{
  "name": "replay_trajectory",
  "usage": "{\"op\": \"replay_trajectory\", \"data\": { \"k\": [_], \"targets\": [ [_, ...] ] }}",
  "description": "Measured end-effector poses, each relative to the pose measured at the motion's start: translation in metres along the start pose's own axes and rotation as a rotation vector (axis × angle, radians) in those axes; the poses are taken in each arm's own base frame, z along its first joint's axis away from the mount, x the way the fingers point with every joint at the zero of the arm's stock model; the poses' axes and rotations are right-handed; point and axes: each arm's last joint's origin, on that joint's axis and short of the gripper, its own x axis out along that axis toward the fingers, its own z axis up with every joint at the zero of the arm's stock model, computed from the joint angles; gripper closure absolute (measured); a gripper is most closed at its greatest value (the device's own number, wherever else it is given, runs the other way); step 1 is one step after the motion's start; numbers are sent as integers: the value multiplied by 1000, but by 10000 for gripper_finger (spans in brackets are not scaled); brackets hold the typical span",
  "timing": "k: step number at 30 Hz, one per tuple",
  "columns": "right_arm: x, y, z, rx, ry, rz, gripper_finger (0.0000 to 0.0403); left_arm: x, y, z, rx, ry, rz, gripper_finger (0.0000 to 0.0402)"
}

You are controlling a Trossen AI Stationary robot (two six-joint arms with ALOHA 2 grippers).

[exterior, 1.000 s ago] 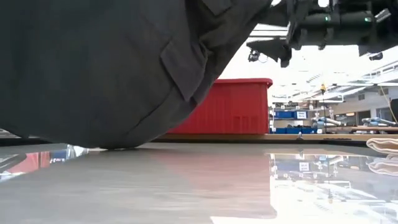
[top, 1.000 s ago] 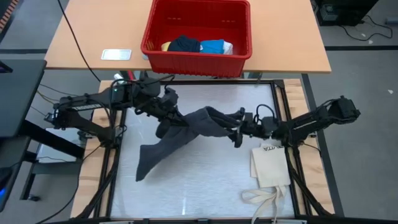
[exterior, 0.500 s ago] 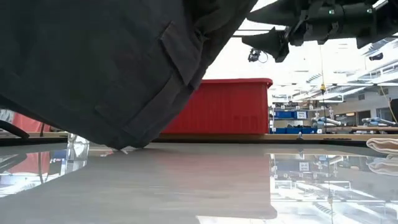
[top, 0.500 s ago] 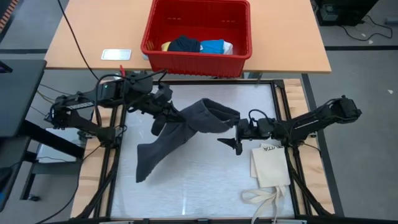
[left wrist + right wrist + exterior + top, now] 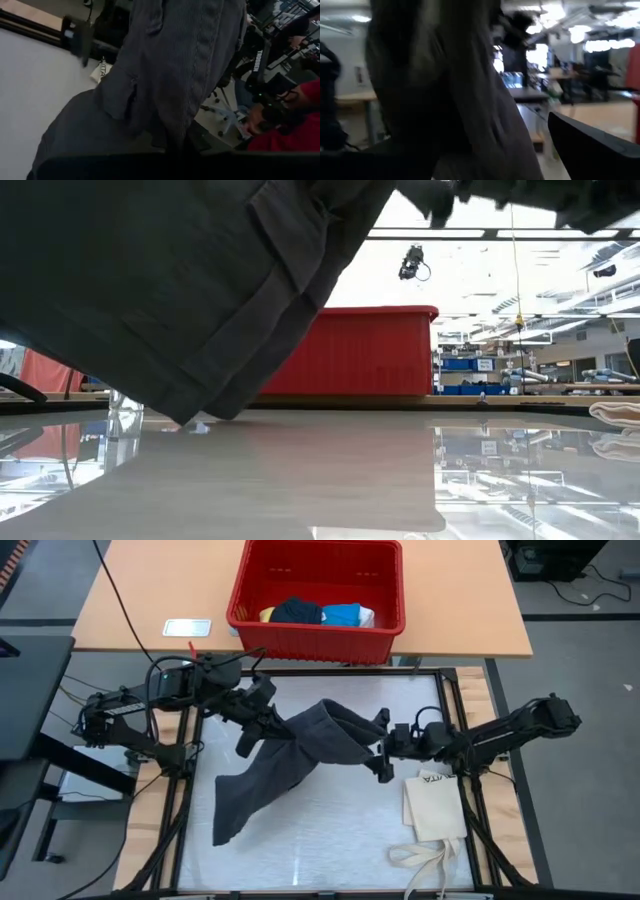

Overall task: Fold laundry
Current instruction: Fold the dark blue shorts

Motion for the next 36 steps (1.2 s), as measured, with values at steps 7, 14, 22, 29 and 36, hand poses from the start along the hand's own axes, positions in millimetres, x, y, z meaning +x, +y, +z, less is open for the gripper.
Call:
{"op": "replay_trajectory", "data": {
  "k": [7,14,22,29,36],
  "targets": [
    [6,7,-1,-6,138,50,48,1,3,0,-5,-13,62,387],
    [3,7,-16,8,292,62,52,1,3,0,-6,-10,63,387],
    [6,7,0,16,123,46,52,0,4,-1,0,2,62,387],
    [8,7,13,116,2,38,59,0,4,-1,-5,-2,66,387],
    [16,6,22,349,89,12,245,0,0,-5,-31,17,69,387]
  ]
}}
